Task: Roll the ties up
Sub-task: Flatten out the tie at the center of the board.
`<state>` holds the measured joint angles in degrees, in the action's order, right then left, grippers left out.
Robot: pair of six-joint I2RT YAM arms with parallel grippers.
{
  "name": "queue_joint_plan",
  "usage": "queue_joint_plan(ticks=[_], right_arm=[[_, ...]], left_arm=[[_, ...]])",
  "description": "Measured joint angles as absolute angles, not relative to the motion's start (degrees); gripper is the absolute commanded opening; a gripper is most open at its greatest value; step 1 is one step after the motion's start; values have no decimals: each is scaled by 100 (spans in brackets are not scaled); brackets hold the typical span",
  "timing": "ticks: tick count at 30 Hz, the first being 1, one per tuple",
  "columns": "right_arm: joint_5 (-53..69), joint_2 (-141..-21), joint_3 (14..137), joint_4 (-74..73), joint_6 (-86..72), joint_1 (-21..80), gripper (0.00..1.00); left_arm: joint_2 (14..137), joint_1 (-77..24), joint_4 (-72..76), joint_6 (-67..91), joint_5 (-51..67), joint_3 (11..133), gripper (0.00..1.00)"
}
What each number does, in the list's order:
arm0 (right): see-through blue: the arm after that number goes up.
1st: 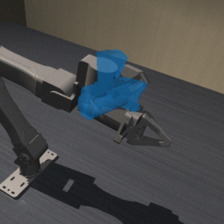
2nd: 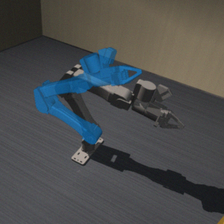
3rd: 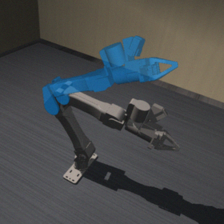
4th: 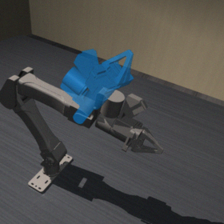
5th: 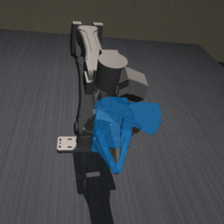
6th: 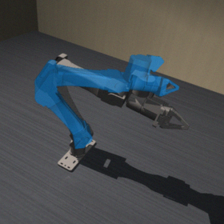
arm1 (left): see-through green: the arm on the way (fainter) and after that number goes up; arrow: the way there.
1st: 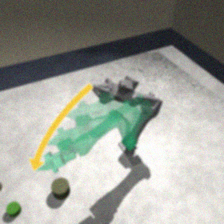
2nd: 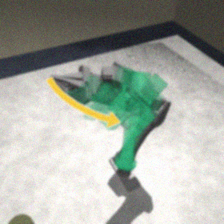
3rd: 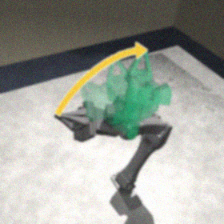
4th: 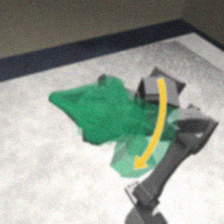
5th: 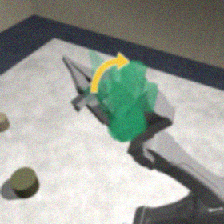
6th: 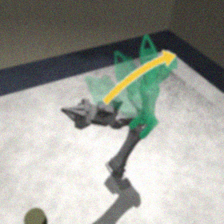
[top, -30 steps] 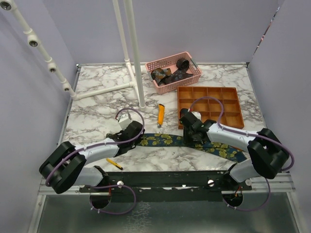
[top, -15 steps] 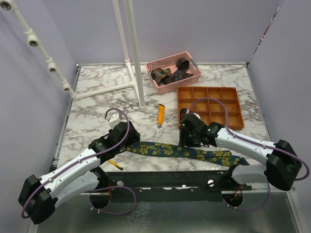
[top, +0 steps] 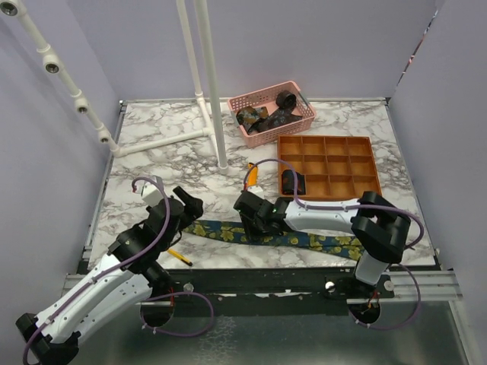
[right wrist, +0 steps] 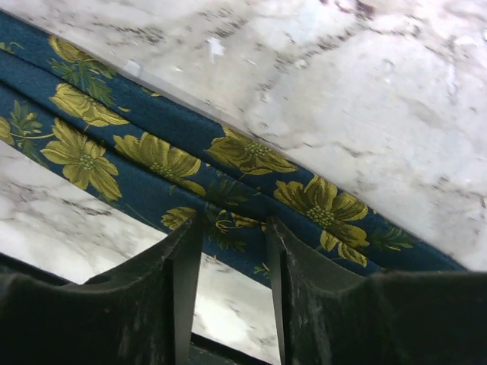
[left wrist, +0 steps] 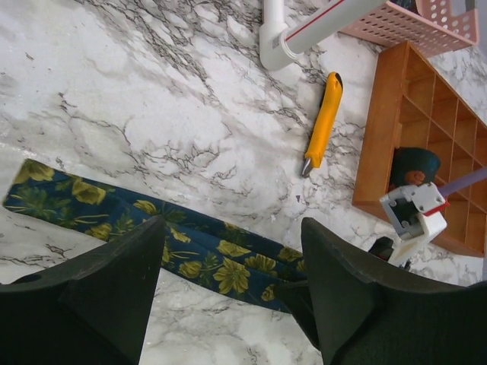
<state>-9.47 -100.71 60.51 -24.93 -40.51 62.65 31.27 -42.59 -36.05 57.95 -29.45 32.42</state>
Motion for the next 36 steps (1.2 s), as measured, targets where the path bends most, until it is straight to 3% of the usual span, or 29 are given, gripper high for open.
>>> queue_joint_plan(ticks=[5,11,15,20,28,36], right_arm=[[-996,-9404,5240,-2342,-4252,6049,46],[-928,-8364,4298,-2526,-4480,5275,56],[-1048,-7933,4128,-3044,-4510,4941,56],[-956,-7419,4309,-2845,-4226,5290,56],[-803,-8965,5572,-1844,-3575,5732,56],[-808,-10731,7284,-1590,-3061,5736,55]], left_arm=[[3116,-4259,-3656,5887,-3065,3238,74],[3444,-4259,-3656,5889,-3092,3234,75],[3599,-4259,-3651,5883,-3089,3232,76],[3634,-4259,-3636,5883,-3089,3201,76],[3546,-4259,-3603,6165,-2995,2718,68],[3205,-4259,-3627,6436,-2921,2567,67]])
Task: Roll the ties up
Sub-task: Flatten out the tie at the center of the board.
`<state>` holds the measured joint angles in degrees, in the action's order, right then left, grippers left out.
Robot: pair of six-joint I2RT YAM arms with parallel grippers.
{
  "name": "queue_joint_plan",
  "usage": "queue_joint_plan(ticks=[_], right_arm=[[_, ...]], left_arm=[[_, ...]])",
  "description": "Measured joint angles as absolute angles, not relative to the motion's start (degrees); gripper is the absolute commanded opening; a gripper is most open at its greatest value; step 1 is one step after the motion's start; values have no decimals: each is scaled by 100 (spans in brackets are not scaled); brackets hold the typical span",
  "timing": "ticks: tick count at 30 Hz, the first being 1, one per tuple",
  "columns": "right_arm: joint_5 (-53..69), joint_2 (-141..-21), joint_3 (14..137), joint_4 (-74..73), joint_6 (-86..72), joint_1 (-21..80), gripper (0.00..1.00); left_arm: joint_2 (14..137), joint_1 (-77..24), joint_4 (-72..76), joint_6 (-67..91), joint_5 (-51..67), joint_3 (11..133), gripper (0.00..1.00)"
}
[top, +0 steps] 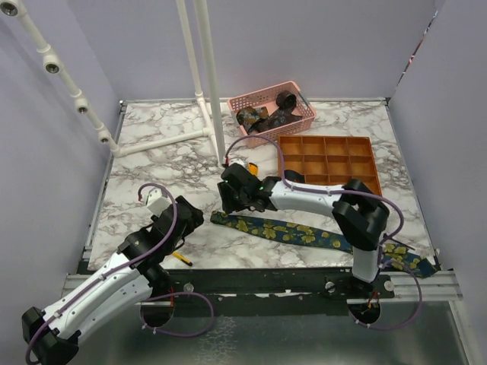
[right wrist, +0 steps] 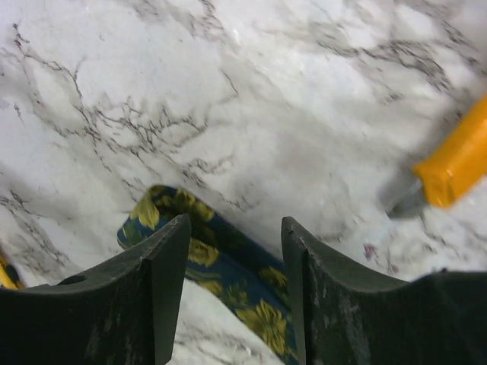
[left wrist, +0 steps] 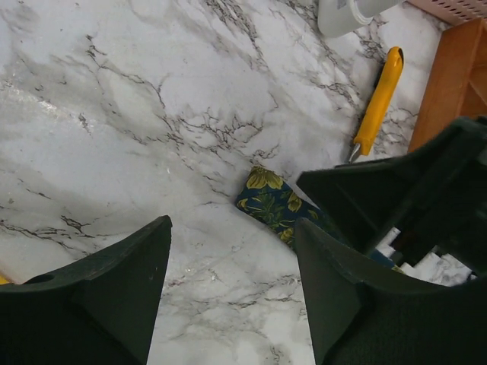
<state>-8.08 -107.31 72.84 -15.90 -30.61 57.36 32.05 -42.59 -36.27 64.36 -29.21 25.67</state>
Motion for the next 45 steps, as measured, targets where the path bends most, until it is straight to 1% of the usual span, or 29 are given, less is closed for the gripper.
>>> queue_joint_plan(ticks=[2,6,8,11,17,18,21,24,27,29,32,35,38,42,45], right_arm=[[-683,-11137,7653,-1525,-2871,5736,54],[-228,-11548,7719,-1444,-2506,5747,51],[47,-11500,7603,-1295,-2316,5784,50],[454,-11163,7013,-945,-1981,5948,50],[1221,-10497,6095,-882,-1643,6705,50],[1315,-10438,6018,-891,-1638,6829,51],[1575,-10265,5822,-978,-1649,7083,59],[1328,-9992,5677,-1253,-1796,7150,64],[425,-9513,5607,-1682,-2121,7085,66],[-226,-9067,5577,-1857,-2412,7032,65],[-947,-8318,5264,-1942,-3059,6952,59],[-1205,-7841,4836,-1946,-3562,6914,53],[-1262,-7959,4112,-2040,-4204,6820,49],[-1212,-7830,3675,-1898,-4799,6357,49],[-969,-7647,3433,-1712,-5122,5760,53]], left_arm=[[3085,-4259,-3658,6504,-2928,2571,68],[2882,-4259,-3894,6624,-3024,2685,68],[2770,-4257,-3975,6676,-3094,2744,68],[2665,-4248,-4014,6716,-3166,2799,68],[2816,-4248,-4056,6768,-3181,2827,68],[2860,-4248,-4056,6766,-3183,2834,69],[2995,-4248,-4053,6735,-3181,2847,69],[3092,-4248,-4045,6678,-3181,2849,69],[3177,-4248,-4038,6632,-3179,2849,69],[3210,-4248,-4034,6600,-3179,2849,68],[3249,-4248,-3986,6534,-3129,2849,64],[3404,-4248,-3793,6403,-2877,2849,61],[3769,-4248,-3514,6292,-2493,2812,58],[4141,-4248,-3223,6206,-2064,2622,56],[4174,-4248,-3122,6178,-1844,2456,56]])
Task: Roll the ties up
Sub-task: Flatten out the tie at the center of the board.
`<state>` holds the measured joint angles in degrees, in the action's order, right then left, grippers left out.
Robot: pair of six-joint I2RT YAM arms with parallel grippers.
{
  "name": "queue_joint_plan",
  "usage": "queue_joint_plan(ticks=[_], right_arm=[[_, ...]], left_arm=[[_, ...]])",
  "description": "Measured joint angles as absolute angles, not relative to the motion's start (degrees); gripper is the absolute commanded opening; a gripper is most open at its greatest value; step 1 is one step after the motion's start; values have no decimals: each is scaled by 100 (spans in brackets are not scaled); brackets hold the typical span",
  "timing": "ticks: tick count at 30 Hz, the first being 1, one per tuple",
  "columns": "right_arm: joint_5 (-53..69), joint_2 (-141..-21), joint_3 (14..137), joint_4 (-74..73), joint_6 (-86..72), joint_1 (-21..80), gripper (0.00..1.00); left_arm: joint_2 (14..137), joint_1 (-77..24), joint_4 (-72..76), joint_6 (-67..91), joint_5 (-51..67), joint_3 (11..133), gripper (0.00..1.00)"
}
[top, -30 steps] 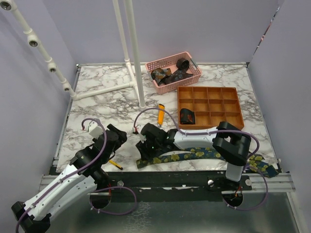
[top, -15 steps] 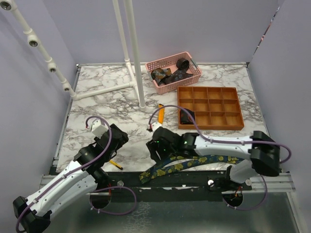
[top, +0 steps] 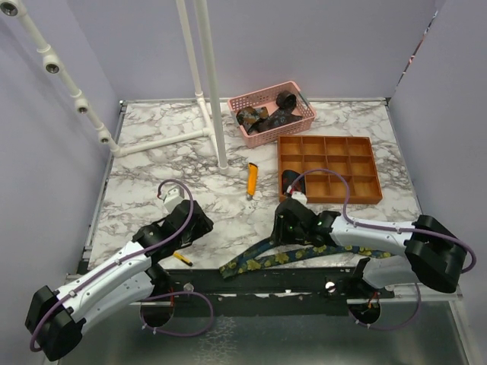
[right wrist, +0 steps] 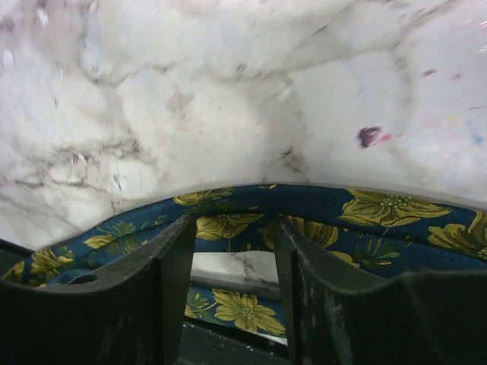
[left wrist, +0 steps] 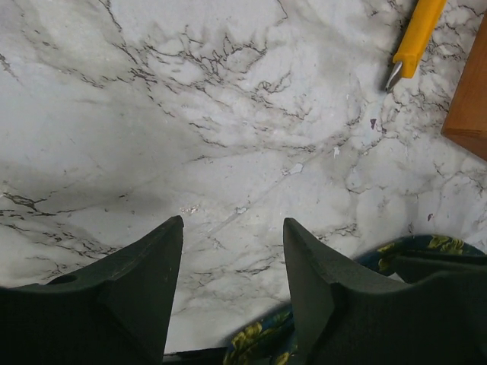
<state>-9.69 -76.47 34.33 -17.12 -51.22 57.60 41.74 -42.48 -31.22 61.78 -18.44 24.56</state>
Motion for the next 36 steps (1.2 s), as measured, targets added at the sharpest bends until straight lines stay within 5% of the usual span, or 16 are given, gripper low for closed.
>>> queue_joint_plan(ticks=[13,27,36], right_arm=[[-493,-7345,3345,-1824,-4823,3435,60],[-462,-6698,3559,-2281,-3986,4130,49],[-412,-6506,3437,-2324,-3957,4283,54]], left_arm=[[4580,-4429,-2539,5680,-1398,2443,53],[6333,-6613,-1776,4637,-2169,3454,59],[7854,-6606,-1625,4383,-2316,3951,44]])
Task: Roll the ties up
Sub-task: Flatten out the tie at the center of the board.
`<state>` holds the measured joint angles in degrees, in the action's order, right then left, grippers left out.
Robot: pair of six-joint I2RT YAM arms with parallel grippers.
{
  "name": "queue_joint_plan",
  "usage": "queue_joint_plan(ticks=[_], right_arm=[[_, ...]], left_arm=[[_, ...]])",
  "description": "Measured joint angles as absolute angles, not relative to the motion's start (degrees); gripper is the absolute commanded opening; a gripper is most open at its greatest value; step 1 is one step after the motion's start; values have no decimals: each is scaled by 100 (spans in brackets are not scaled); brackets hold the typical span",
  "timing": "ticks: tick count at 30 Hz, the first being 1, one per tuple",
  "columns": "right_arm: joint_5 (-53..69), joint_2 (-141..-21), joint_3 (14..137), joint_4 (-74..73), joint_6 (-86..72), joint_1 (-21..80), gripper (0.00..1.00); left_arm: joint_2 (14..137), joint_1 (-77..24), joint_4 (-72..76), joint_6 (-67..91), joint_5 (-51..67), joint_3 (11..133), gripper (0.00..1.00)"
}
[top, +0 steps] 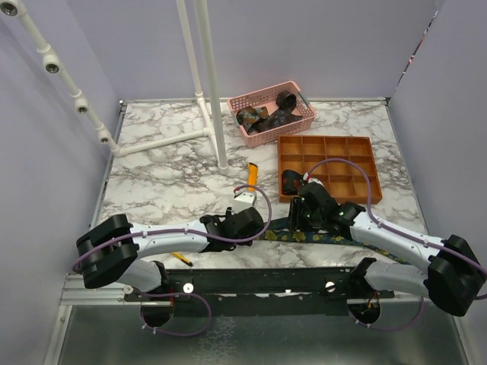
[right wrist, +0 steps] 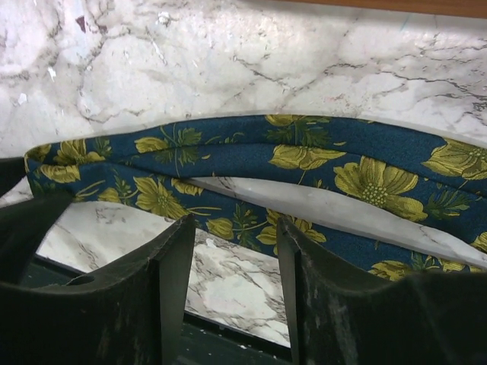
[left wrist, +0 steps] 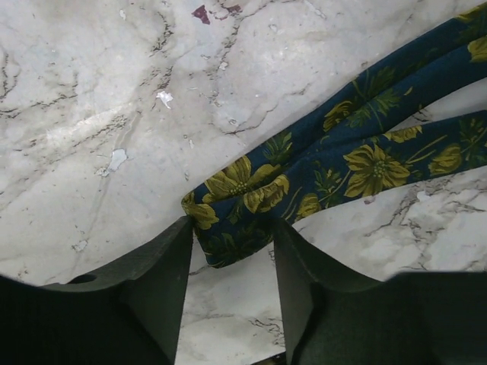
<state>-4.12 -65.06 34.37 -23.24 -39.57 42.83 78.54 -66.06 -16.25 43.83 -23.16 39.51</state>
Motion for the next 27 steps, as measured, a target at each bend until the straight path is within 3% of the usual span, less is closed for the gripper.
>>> queue_joint_plan(ticks=[5,12,14,20,22,27], right_arm=[[-429,-6593,3457,-2488,-3953,4525,60],[-762,-7406,3767,-2993,-4053,5168,58],[-871,-7644,3833,-3081,-4088,5247,51],[-1179,-7920,4005,-3273,-4165,5299,6],[-1286,-7918,4027,-3336,-4198,5321,1],[-1656,-7806,4403,-3669,-4171,5336,0]], left_arm=[[7937,-6486,-1590,4525,-2449,3848,39],[7835,-6259,-1555,4818,-2602,3494,36],[7797,-6228,-1549,4862,-2626,3454,35],[7701,-6189,-1487,4943,-2661,3341,34],[7623,-6182,-1466,4995,-2663,3267,34],[7216,-6182,-1474,5129,-2663,3009,34]])
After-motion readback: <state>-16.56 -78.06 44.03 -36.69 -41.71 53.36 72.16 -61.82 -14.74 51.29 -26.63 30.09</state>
